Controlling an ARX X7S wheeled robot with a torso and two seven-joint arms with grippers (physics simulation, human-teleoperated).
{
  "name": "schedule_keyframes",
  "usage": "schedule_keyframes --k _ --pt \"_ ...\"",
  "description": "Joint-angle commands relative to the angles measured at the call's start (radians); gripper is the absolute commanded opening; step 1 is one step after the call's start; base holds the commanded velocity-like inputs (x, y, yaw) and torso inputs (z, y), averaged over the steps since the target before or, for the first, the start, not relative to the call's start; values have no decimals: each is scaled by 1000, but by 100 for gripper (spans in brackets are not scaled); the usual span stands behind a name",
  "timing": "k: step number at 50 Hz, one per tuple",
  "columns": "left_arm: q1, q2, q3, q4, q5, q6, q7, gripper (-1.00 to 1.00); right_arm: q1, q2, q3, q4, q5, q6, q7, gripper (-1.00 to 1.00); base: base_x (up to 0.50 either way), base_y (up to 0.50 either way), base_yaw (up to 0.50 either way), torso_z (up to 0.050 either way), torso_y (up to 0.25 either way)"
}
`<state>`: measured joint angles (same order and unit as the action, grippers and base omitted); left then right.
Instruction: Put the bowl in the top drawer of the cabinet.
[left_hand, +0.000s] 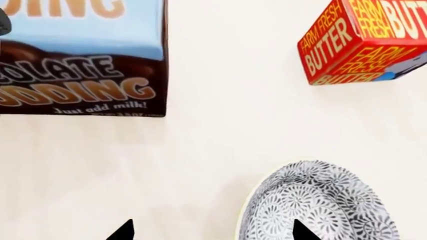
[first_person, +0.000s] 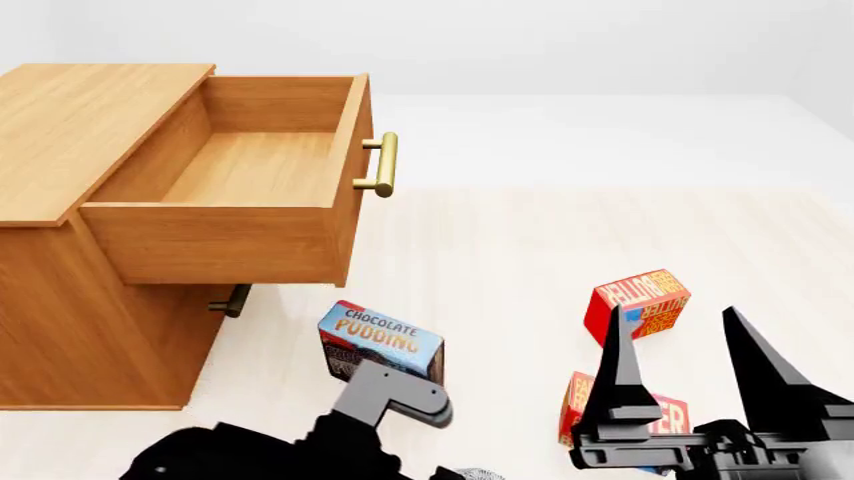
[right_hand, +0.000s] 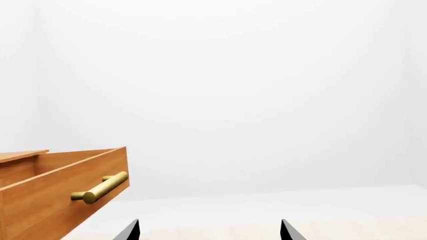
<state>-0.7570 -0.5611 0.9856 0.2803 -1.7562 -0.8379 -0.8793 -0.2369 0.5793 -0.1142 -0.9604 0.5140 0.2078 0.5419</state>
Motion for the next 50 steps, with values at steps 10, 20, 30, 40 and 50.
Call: schedule_keyframes --k 10,20,30,40,50 --pt "20 36 18 -44 30 17 42 100 -5 5 -5 11 -1 -18 2 100 0 0 0 0 0" --pt "34 55 36 -61 47 20 54 100 -3 7 -8 12 1 -20 5 100 0 0 0 0 0" --pt "56 67 59 -85 80 24 77 100 -1 8 -12 18 2 -24 6 100 0 0 0 0 0" --pt "64 70 71 -89 103 29 79 -100 -1 14 -10 13 7 -25 13 100 0 0 0 0 0" --pt "65 62 73 -73 119 34 80 -100 3 18 -12 9 12 -23 19 100 0 0 0 0 0"
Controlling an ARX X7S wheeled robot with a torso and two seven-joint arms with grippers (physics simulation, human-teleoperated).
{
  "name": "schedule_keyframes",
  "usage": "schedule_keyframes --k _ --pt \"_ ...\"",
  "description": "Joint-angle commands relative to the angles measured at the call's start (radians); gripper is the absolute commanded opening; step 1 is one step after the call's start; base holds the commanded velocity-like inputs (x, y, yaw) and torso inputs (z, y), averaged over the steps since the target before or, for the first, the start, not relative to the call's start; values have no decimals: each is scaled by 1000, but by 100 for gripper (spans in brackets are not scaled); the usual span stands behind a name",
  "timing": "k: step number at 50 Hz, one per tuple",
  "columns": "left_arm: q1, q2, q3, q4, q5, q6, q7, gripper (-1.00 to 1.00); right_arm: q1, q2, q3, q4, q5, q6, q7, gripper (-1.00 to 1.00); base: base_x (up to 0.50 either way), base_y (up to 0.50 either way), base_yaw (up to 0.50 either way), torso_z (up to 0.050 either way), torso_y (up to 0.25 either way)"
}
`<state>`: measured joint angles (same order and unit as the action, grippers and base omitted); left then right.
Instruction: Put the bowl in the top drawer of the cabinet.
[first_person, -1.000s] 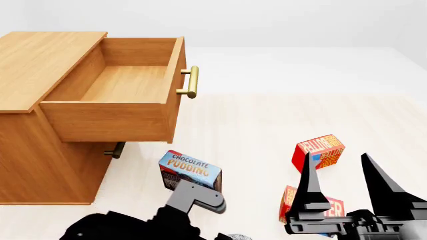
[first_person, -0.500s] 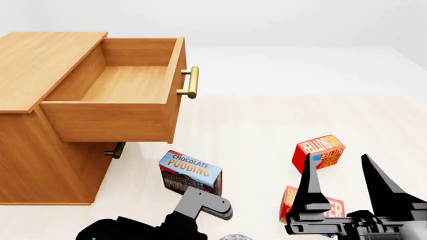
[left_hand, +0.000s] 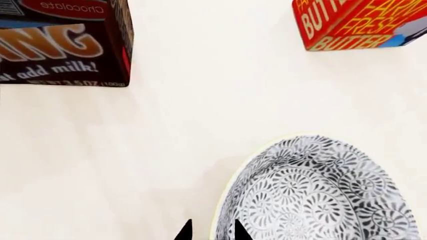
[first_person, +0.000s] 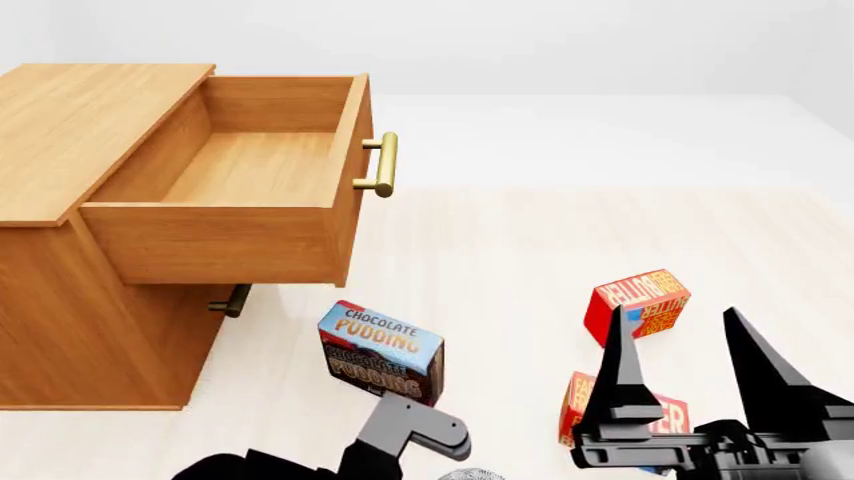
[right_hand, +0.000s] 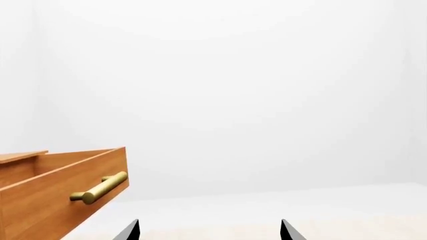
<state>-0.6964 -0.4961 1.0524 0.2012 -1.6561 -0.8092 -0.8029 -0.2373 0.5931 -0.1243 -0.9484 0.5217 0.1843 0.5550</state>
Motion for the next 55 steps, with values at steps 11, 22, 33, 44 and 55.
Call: schedule_keyframes --k 11,22,33,44,55 --pt "4 -12 2 10 19 11 12 -100 3 5 -5 0 3 -10 6 100 0 0 0 0 0" --pt "0 -30 -15 49 19 27 11 -100 3 6 -13 5 -2 -16 5 100 0 0 0 0 0" --pt "-35 -63 -59 135 -30 38 -29 -100 5 8 -18 9 -3 -19 8 100 0 0 0 0 0" --pt "-90 -88 -97 229 -87 38 -99 -100 5 12 -20 9 -3 -21 11 100 0 0 0 0 0" --pt "-161 -107 -126 338 -177 33 -206 -100 11 15 -24 12 0 -20 14 100 0 0 0 0 1"
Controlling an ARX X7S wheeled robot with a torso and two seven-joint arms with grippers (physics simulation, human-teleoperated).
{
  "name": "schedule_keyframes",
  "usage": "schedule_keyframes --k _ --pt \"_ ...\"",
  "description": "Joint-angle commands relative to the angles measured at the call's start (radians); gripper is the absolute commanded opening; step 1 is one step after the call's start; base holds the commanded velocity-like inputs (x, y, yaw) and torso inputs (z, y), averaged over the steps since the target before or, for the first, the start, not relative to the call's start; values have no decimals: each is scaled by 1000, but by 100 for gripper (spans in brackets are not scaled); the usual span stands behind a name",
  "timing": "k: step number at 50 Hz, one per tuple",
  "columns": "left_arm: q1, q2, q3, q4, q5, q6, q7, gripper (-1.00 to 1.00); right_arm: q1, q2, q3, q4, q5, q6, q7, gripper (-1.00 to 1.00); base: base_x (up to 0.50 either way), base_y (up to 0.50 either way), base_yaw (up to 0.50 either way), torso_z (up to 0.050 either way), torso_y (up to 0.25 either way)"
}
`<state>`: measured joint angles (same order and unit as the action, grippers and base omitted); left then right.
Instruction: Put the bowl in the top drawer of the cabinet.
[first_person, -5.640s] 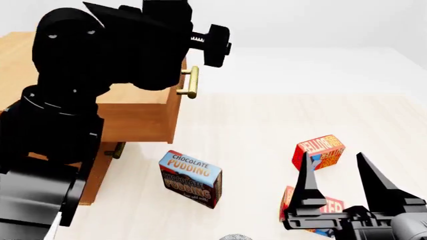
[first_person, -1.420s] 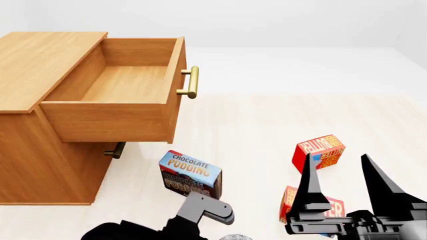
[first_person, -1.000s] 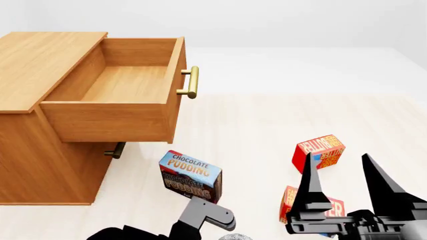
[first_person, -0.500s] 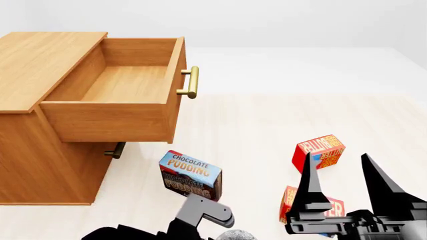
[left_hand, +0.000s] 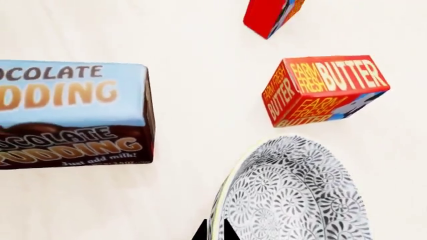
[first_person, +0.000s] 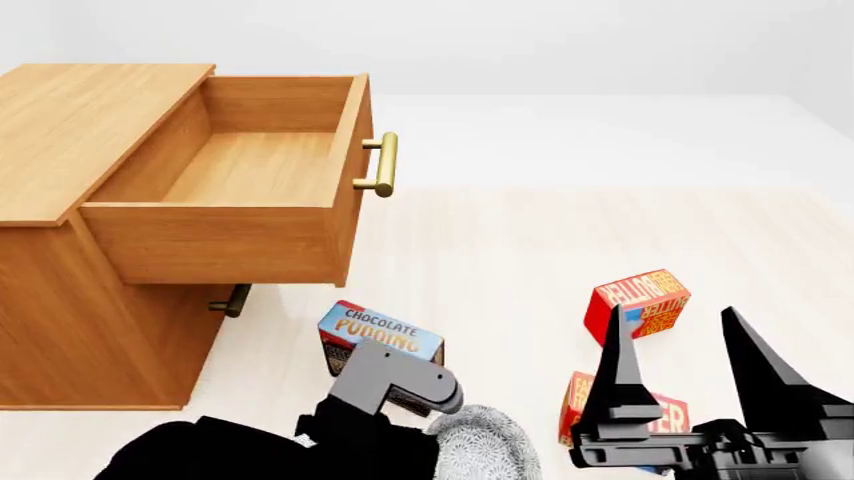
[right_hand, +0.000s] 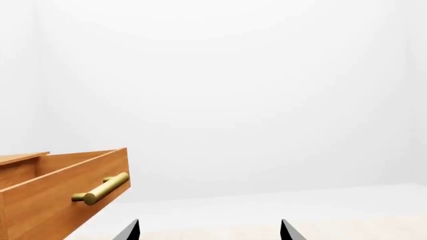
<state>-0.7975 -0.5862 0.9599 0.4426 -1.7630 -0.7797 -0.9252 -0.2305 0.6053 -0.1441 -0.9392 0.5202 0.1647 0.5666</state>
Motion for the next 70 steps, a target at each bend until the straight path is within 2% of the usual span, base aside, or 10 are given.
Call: schedule_keyframes --k 1,14,27,38,54,70 --pt "-63 -16 -33 104 -74 3 -91 -100 5 3 -5 3 1 -1 3 100 0 0 0 0 0" --pt "-156 -15 -54 167 -90 -3 -197 -100 8 9 -6 -1 5 0 8 100 0 0 0 0 0" --pt "-320 -16 -95 216 -150 -11 -321 -100 11 17 -2 -2 13 -1 13 100 0 0 0 1 0" --pt "-441 -18 -126 234 -218 -11 -382 -100 12 17 -8 3 13 -7 13 100 0 0 0 0 1" --pt "-628 -3 -179 182 -306 -7 -397 -100 15 15 -20 12 7 -14 13 100 0 0 0 0 0" --pt "-785 9 -222 33 -285 -34 -332 -100 12 19 -22 19 8 -25 11 100 0 0 0 0 1"
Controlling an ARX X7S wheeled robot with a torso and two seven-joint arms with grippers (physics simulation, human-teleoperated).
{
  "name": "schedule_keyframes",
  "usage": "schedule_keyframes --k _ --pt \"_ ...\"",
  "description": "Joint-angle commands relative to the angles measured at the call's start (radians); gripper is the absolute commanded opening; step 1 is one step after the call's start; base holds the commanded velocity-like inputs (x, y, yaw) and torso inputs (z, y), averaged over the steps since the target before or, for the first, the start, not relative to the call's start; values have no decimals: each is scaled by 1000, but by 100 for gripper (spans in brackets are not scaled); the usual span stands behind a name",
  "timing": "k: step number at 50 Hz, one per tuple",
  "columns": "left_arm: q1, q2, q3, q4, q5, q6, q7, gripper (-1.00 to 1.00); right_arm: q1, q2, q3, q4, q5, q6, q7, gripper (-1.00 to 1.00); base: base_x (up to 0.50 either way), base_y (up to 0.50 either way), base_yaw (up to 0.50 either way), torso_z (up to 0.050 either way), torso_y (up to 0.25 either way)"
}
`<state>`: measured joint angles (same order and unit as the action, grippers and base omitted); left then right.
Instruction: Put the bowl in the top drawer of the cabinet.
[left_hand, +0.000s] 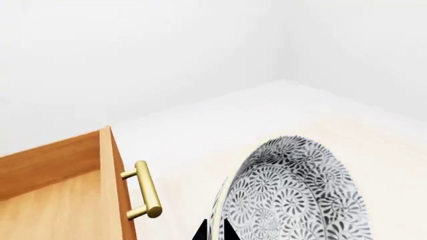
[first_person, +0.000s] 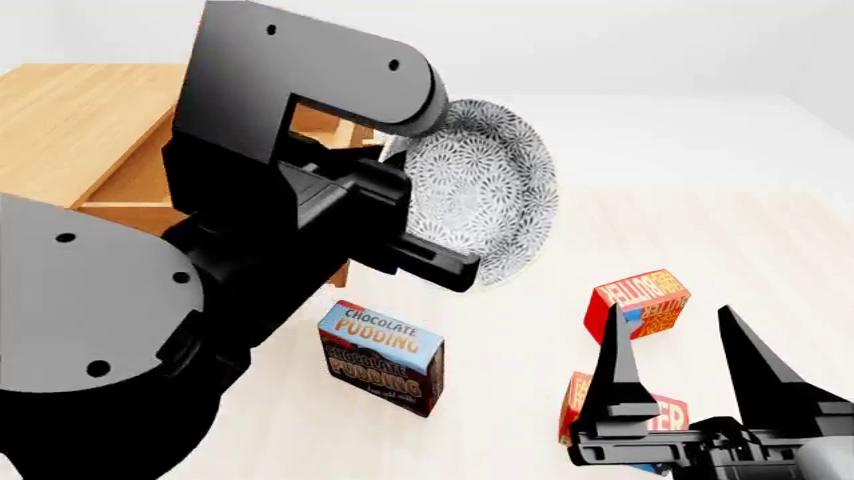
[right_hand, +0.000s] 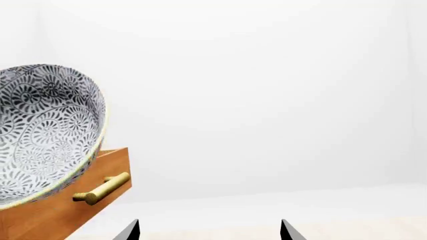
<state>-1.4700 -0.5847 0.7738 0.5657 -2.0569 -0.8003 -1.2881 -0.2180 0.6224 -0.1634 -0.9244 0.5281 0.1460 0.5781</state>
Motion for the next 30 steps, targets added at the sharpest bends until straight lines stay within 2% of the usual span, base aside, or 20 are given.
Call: schedule_keyframes --k 1,15,30 --pt "-121 8 -39 -99 9 -15 35 -100 0 2 -3 5 0 -7 -1 100 0 0 0 0 0" --pt "-207 -1 -67 -246 64 -24 102 -100 -1 7 1 9 5 -14 0 100 0 0 0 0 0" --pt "-222 -53 -74 -442 277 11 183 -100 -1 13 -2 6 1 -13 6 100 0 0 0 0 1"
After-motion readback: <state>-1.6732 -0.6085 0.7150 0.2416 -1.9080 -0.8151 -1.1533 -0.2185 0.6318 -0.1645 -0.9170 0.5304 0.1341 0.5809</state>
